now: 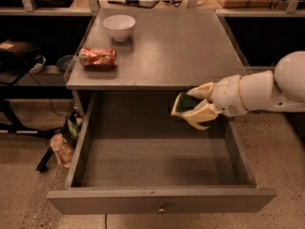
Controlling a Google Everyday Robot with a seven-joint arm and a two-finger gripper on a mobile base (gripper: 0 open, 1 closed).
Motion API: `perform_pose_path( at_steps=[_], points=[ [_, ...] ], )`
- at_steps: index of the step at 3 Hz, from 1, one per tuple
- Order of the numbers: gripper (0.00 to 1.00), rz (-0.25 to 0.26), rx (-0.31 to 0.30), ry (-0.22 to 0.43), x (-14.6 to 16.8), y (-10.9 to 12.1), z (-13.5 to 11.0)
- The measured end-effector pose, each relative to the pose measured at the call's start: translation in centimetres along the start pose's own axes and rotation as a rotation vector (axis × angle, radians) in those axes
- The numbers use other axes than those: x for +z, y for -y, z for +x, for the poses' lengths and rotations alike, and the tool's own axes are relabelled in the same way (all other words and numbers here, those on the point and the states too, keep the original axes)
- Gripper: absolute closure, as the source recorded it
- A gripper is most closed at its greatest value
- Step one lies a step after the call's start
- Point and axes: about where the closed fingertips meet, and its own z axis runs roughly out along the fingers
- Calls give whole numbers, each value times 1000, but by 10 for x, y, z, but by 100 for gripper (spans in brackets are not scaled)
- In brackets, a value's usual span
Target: Pick sponge from top drawer and place on counter
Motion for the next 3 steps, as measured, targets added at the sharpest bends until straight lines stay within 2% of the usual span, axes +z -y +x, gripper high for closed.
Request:
perform_pose_path(
  at_steps=[1, 2, 3],
  points=[
    [100, 90, -24, -25, 8, 13, -11],
    [100, 179, -35, -34, 24, 39, -22],
    [100, 179, -35, -34, 24, 39, -22]
  ],
)
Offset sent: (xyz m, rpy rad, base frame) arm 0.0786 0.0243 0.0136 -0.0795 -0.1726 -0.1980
